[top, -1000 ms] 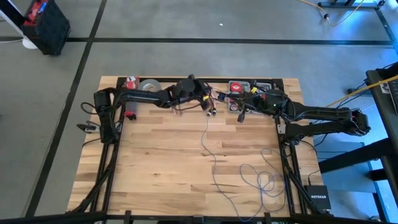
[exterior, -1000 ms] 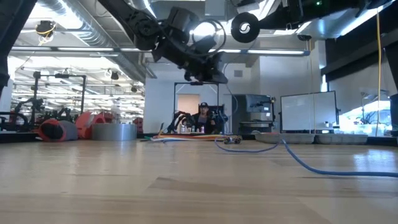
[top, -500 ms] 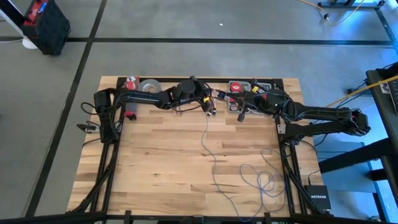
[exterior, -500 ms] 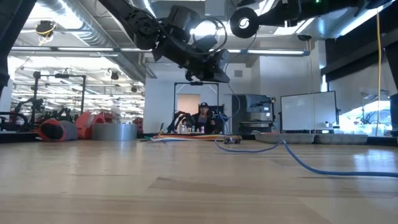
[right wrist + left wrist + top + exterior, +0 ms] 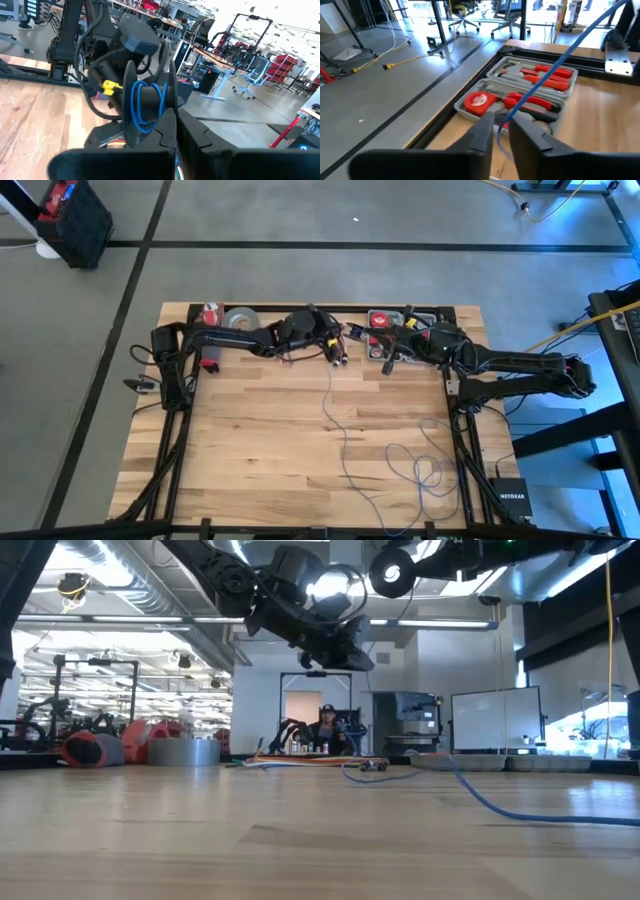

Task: Coil cords
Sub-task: Coil the blue wire on the black spool

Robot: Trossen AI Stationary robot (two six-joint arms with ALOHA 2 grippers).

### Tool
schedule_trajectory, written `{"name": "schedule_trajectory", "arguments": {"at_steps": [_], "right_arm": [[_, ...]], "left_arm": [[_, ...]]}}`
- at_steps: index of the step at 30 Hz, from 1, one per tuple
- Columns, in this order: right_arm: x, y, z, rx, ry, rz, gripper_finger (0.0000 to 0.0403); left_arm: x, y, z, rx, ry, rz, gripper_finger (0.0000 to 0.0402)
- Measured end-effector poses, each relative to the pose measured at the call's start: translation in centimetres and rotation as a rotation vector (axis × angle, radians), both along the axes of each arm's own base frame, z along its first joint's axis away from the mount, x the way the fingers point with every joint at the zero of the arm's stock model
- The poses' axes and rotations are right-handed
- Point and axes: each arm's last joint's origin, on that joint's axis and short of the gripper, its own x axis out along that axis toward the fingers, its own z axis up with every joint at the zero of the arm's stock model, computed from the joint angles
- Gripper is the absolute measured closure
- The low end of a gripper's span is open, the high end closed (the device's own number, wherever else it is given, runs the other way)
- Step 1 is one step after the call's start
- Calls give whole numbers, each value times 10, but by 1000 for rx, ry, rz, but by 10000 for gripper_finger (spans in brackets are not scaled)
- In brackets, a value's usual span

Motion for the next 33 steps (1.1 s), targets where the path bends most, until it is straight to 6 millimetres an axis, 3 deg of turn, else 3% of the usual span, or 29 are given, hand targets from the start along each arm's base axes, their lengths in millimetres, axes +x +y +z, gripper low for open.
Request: {"name": "schedule_trajectory", "arguments": {"at_steps": [5, 10, 25, 33], "right_arm": [[0, 0, 6, -28, -51, 0, 400], [0, 1, 16, -39, -100, 35, 400], [0, 2, 20, -45, -124, 64, 400], [1, 2, 20, -44, -123, 83, 400]], "left_arm": [[1, -8, 2, 8, 22, -119, 284], [3, -11, 1, 57, 44, -151, 266], [8, -29, 1, 63, 29, -424, 291], [8, -26, 2, 79, 16, -351, 308]]}}
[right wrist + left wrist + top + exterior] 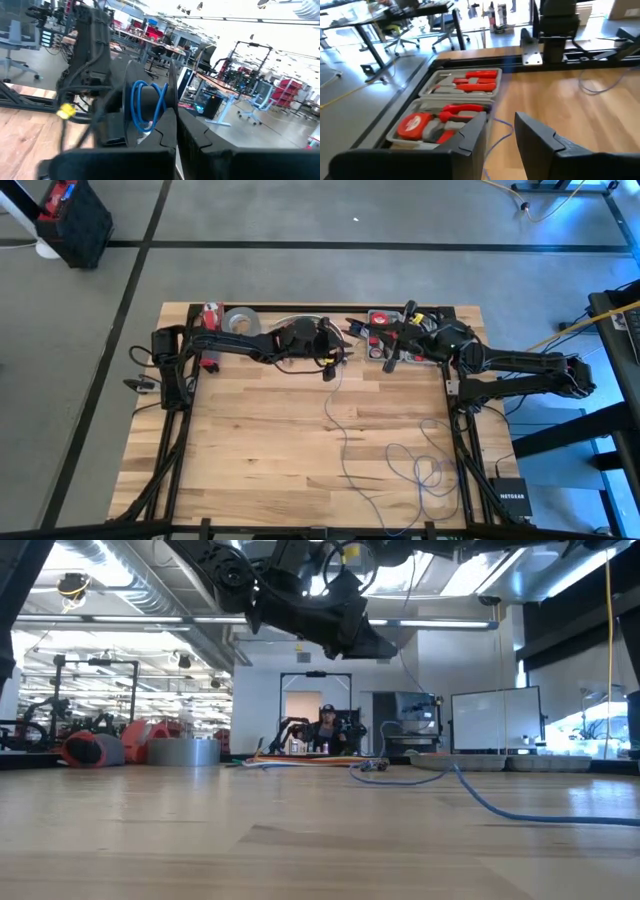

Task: Coil cords
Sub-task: Coil the blue wire on the black spool

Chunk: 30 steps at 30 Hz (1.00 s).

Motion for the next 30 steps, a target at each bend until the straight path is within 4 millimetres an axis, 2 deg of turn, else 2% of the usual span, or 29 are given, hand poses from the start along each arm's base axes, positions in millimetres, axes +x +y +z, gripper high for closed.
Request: {"name": "schedule_trajectory", "arguments": {"at_steps": [6, 10, 16, 19, 23, 27, 30], "right_arm": [[2, 0, -1, -1, -2, 5, 400], [4, -1, -3, 1, 7, 5, 400], [7, -1, -4, 1, 9, 5, 400], [7, -1, -4, 2, 12, 5, 400], [7, -1, -4, 2, 12, 5, 400], [5, -1, -7, 10, 49, 1, 400], [2, -1, -14, 28, 132, -8, 400]], "left_arm": [[1, 0, 1, -10, -18, 14, 313], [2, -6, 2, 4, -24, -53, 314], [3, -8, 2, 5, -30, -62, 316], [2, -6, 1, 4, -19, -52, 337], [1, -2, 1, 14, -9, 13, 391], [-6, 4, 0, 1, 63, 114, 393], [-19, 5, 11, -6, 125, 190, 399]]}}
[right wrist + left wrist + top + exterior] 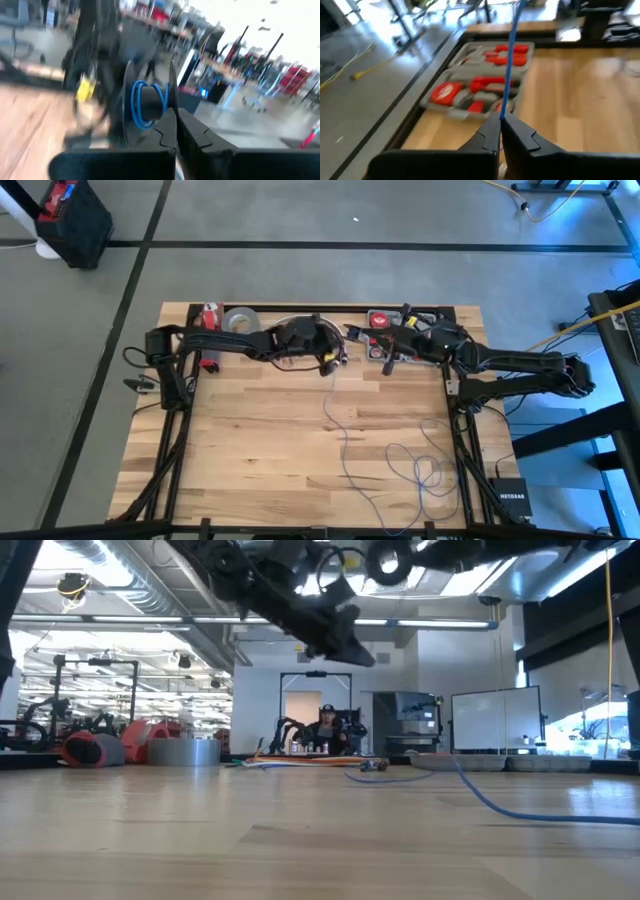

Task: Coil cords
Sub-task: Coil the blue wire on the black spool

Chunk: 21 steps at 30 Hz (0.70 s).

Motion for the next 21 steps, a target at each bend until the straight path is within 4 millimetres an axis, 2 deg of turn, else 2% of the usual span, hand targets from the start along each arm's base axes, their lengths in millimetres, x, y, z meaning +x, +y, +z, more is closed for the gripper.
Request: {"name": "schedule_trajectory", "arguments": {"at_steps": [4, 9, 14, 21], "right_arm": [[-2, 0, -11, 24, 115, -2, 400], [3, -3, -34, 16, 311, -90, 400], [11, -11, -49, -81, 439, -262, 400], [29, -17, -63, -142, 480, -341, 400]], "left_arm": [[-13, -2, 18, -49, -6, 40, 397], [-14, -10, 20, -74, 1, 27, 398], [-14, -13, 19, -89, 14, -22, 400], [-10, -15, 24, -116, -62, -95, 400]]}}
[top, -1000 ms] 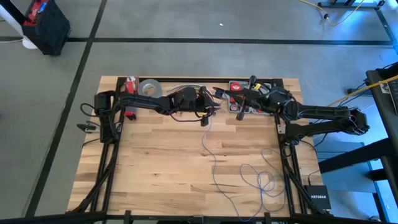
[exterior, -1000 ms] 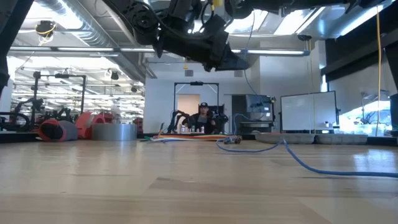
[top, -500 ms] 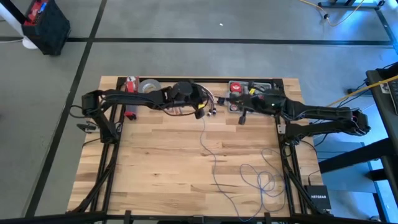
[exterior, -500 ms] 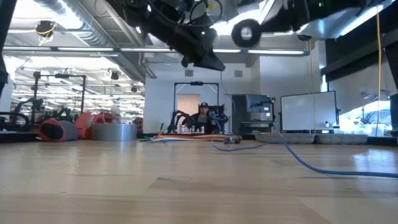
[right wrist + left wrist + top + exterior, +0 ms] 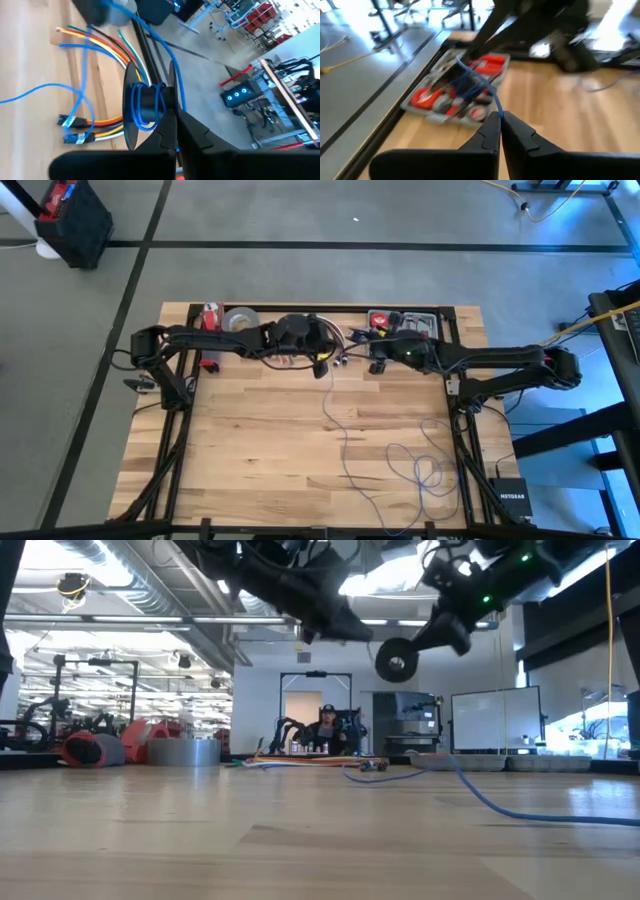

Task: Coil cords
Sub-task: Coil the blue wire on the black spool

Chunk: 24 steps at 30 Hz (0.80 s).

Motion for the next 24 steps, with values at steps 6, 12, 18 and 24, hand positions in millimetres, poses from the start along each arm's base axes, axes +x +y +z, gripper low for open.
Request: {"name": "schedule_trajectory", "arguments": {"at_steps": [6, 12, 18, 24], "right_arm": [[9, -2, -7, -31, 23, 5, 400], [11, 17, -5, -1, 25, 193, 400], [4, 31, 18, -126, -69, 139, 400], [-4, 24, 15, -172, 25, 37, 400]], "left_arm": [[1, -5, -2, 13, 21, -21, 400], [-5, 8, -5, 21, 66, 179, 400], [-11, 15, -13, -16, 142, 213, 400], [-6, 6, -9, 0, 109, 166, 399]]}}
